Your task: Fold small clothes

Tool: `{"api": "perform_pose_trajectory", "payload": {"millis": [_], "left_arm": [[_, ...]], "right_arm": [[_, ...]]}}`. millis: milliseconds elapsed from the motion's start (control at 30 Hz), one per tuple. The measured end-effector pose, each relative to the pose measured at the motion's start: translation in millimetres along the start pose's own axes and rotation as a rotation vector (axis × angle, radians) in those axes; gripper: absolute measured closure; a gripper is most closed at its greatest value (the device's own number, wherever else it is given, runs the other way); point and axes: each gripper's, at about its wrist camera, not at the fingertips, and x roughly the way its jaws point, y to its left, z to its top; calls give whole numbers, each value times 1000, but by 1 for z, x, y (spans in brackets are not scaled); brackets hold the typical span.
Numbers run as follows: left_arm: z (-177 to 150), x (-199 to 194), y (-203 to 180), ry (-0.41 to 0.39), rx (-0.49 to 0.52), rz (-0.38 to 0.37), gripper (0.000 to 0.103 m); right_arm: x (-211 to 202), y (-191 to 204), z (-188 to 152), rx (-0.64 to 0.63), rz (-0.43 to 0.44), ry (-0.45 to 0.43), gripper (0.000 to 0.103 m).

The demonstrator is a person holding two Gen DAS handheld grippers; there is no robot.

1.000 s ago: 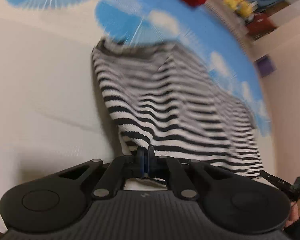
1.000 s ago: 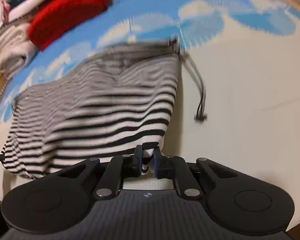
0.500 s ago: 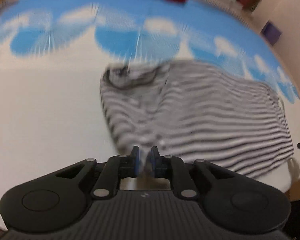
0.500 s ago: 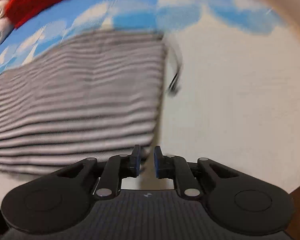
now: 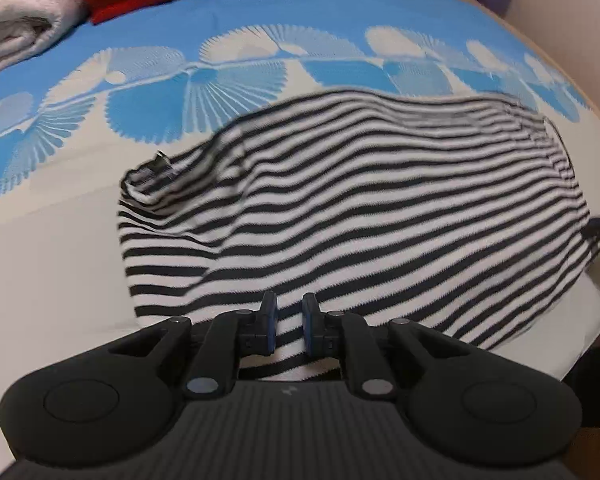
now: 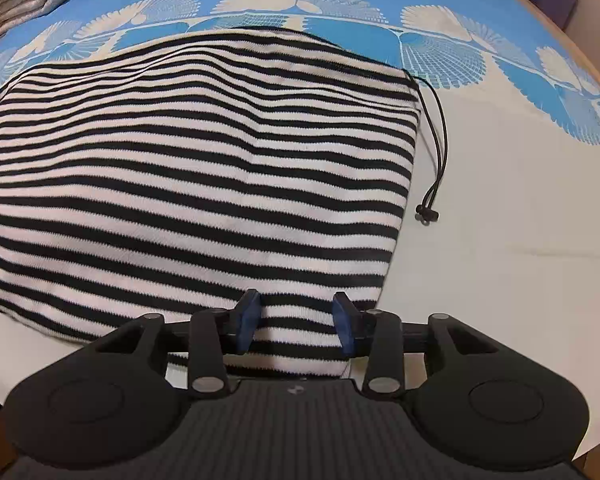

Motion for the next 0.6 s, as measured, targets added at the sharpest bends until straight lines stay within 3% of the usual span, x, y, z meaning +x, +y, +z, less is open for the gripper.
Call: {"api": "perform_pose_trajectory", "payload": {"millis": [167,300,400,600], "left_arm": [[0,17,-1,69,30,29,87],[-1,21,4,94,22,40,81],[3,10,21,48,-69,29,71],[0,-10,65,-16,-264,85,71]], "right_arm": [[-3,5,7,14,-21,-17,60],[-27,25,12,13,-64,-145,60],[-55,60,18,-6,-57,-291,57],[-74,165,14,-113,80,-437,59]]}}
